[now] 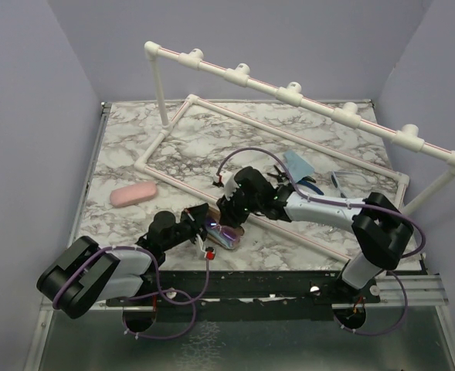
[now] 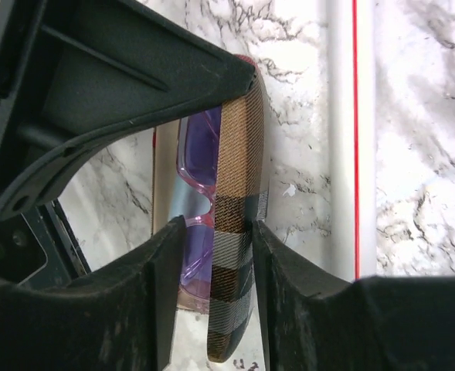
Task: Organize the sunglasses
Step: Place the sunglasses in the sunglasses case.
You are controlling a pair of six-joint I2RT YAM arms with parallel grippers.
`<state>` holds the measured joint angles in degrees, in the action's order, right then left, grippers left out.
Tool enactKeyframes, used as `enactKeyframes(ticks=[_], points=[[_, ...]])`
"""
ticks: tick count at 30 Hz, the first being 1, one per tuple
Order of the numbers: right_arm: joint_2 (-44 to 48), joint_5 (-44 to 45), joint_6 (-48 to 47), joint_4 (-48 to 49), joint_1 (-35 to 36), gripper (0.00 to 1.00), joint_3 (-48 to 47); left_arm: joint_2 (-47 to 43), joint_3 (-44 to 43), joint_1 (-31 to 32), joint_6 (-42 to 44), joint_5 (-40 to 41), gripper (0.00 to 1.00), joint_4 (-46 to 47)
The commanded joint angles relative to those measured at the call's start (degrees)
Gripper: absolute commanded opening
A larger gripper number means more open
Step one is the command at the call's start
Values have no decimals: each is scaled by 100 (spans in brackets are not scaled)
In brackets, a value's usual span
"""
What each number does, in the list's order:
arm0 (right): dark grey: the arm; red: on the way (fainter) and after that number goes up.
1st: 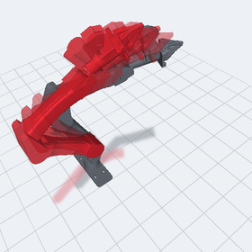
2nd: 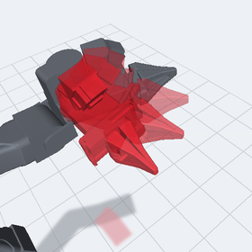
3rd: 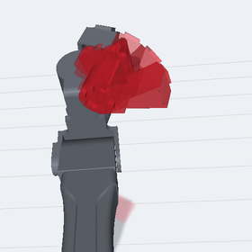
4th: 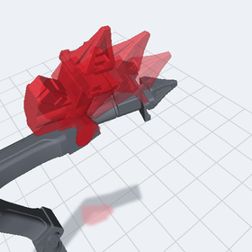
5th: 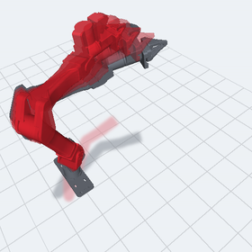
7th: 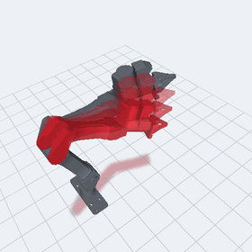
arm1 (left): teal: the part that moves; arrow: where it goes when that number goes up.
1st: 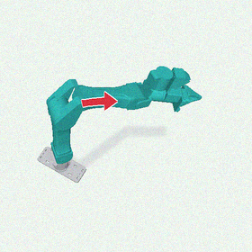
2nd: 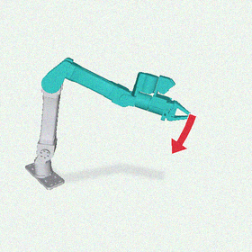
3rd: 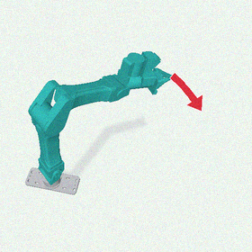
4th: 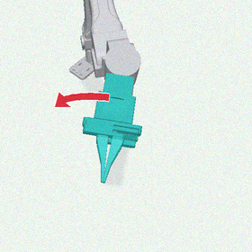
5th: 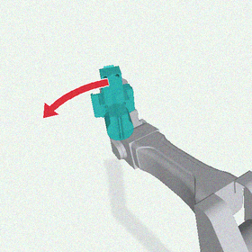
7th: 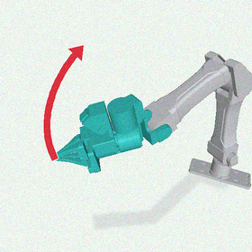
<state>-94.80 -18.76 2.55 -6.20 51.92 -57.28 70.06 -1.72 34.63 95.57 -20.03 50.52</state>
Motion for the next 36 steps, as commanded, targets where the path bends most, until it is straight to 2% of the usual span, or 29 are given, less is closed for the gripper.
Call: enactKeyframes(ticks=[1,5,11,14,23,27,30,36], points=[[339,951,252,527,313,42,198,9,1044,26,-13,-158,0,-763],[226,1321,197,418,556,36,23,-115,1042,26,-198,-122,0,-742],[28,1714,125,339,782,20,-122,-151,1048,26,-357,-34,0,-571],[-56,1931,126,202,896,17,-228,-139,1061,21,-359,-45,0,-570],[-44,2454,219,134,945,1,-229,-228,1048,26,-478,-4,0,-439],[34,2708,212,60,949,1,-194,-277,1036,25,-590,96,1,-423],[65,2778,191,41,946,1,-157,-324,1016,20,-703,176,14,-379],[92,2839,219,47,951,1,-66,-356,977,18,-970,343,21,-268]])
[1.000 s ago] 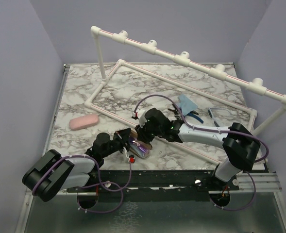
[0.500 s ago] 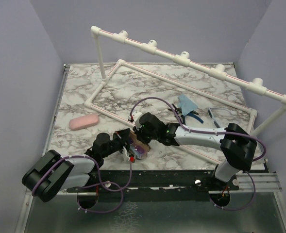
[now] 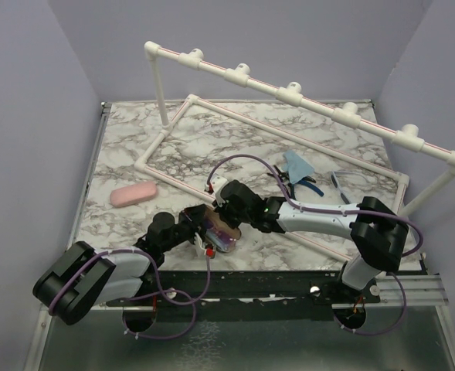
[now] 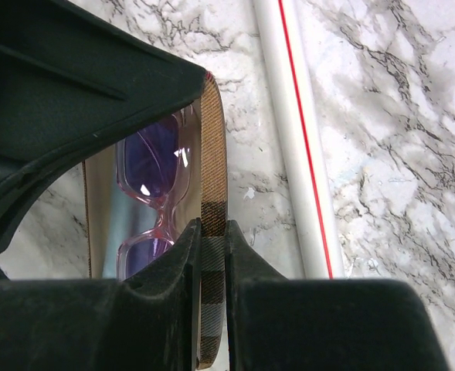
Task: Organize the sunglasses
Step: Place the sunglasses in the sunglasses case.
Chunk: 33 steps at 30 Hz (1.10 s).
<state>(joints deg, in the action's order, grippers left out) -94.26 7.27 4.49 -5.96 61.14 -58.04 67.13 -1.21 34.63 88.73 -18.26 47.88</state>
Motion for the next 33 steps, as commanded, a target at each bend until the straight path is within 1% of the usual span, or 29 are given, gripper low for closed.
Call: enactKeyframes(ticks=[1,10,14,16,19,24,26,29,33], points=[[51,252,31,24,26,1,15,-72,916,21,-339,193,22,8],[185,510,-9,-118,25,0,61,-84,574,9,-1099,723,32,75],[292,668,24,-168,30,1,161,-78,301,-38,-1814,957,35,73],[354,740,40,-161,29,0,247,-80,230,-68,-2024,982,36,39],[443,858,64,-164,29,1,329,-124,262,-88,-2100,886,38,1],[558,1042,58,-237,24,1,430,-127,142,-126,-2524,960,46,-196],[602,1145,68,-260,25,1,468,-164,-95,-183,-2759,991,50,-385],[651,1274,92,-307,24,1,495,-215,-385,-312,-2884,899,59,-1006],[696,1575,184,-407,21,1,526,-186,-850,-490,-2642,404,59,-2531]])
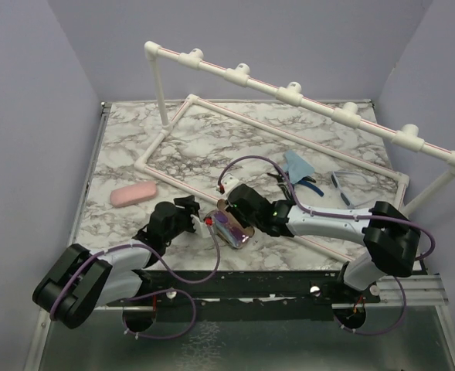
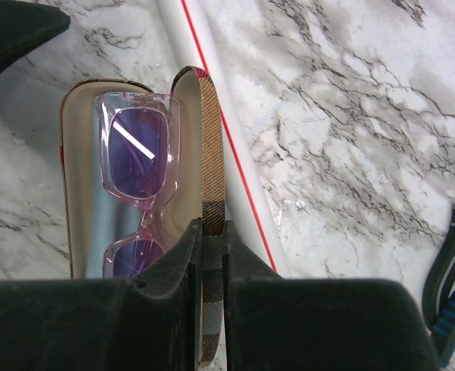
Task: Organize the sunglasses
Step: Place the sunglasses in the sunglasses case, then close the sunglasses case at the center of the board.
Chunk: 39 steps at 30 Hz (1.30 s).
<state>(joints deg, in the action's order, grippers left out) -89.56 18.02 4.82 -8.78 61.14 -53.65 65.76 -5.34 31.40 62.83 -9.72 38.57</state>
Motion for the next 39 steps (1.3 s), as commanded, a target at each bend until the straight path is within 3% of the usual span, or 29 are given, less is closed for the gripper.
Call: enactKeyframes(ticks=[1,8,14,17,20,24,29,35,39], points=[[230,579,163,-143,28,0,93,-54,-501,-180,124,-574,57,-1952],[145,586,154,-246,29,1,32,70,-814,-175,989,-1117,48,-3164],[86,631,259,-421,29,1,-176,166,-1050,71,564,-1543,23,-3214],[88,606,282,-432,28,1,-240,215,-909,211,1193,-1373,20,-3453],[107,688,291,-466,29,0,-278,203,-835,235,1254,-1164,20,-3527],[210,867,268,-485,28,1,-256,224,-1020,179,478,-784,20,-3130],[284,989,210,-497,29,0,-232,237,-1481,-37,-168,-1242,24,-3446],[330,1116,273,-505,29,0,-152,530,-2309,-127,-2140,-1515,29,-4277],[371,1144,250,-513,27,0,-124,366,-2379,-328,-2768,-1730,41,-4458]])
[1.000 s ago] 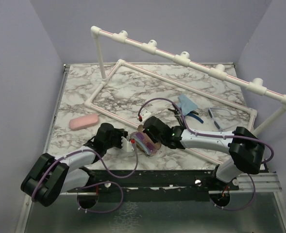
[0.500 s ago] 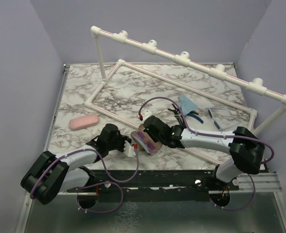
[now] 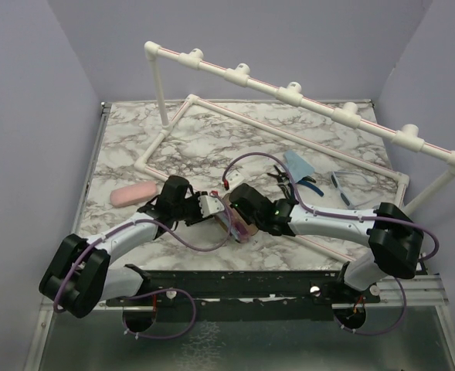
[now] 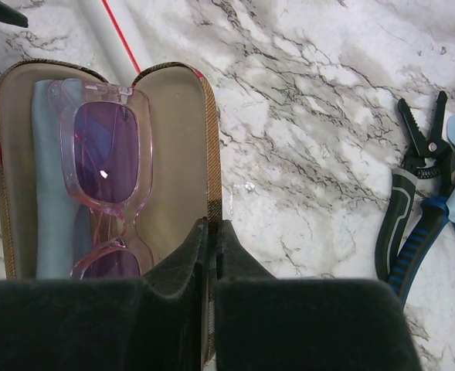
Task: Organize the sunglasses
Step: Close the sunglasses case at the center of the board.
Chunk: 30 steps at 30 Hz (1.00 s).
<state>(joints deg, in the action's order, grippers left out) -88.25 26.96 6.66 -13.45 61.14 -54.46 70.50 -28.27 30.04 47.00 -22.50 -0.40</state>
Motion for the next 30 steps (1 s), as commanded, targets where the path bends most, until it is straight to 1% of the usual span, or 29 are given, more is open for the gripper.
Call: enactKeyframes(ticks=[1,4,6,7,9,10,12,15,18,20,22,24,28,30], points=[[248,263,58,-55,29,1,-47,-166,-78,-240,-1250,-520,42,-635],[231,281,31,-53,22,1,-52,-216,-198,-372,-1544,-544,46,-855],[193,291,24,-86,25,1,-78,-128,-401,-481,-1916,-566,46,-1085],[173,302,28,-94,29,1,-86,-101,-483,-542,-1965,-536,45,-1152],[130,310,37,-94,29,1,-99,-82,-622,-691,-2666,-163,47,-960],[113,317,38,-96,29,1,-107,-38,-722,-830,-3016,-122,50,-923],[83,318,38,-72,32,1,-137,168,-968,-1116,-3679,-289,56,-973],[62,347,42,-45,33,1,-168,622,-1265,-1385,-4738,-704,60,-1158],[79,353,38,-31,35,0,-160,1077,-1307,-1522,-5630,-1270,64,-1245],[97,357,42,-23,38,0,-156,1371,-1254,-1525,-6048,-1535,68,-1254],[97,376,54,-17,37,0,-152,1566,-1181,-1528,-6326,-1732,71,-1242],[97,379,67,-3,37,1,-141,1562,-1125,-1526,-6483,-1786,73,-1189],[72,400,68,33,38,1,-122,1235,-1061,-1551,-6747,-1990,74,-1074],[63,407,73,43,33,0,-107,960,-1037,-1658,-6869,-1887,72,-1010]])
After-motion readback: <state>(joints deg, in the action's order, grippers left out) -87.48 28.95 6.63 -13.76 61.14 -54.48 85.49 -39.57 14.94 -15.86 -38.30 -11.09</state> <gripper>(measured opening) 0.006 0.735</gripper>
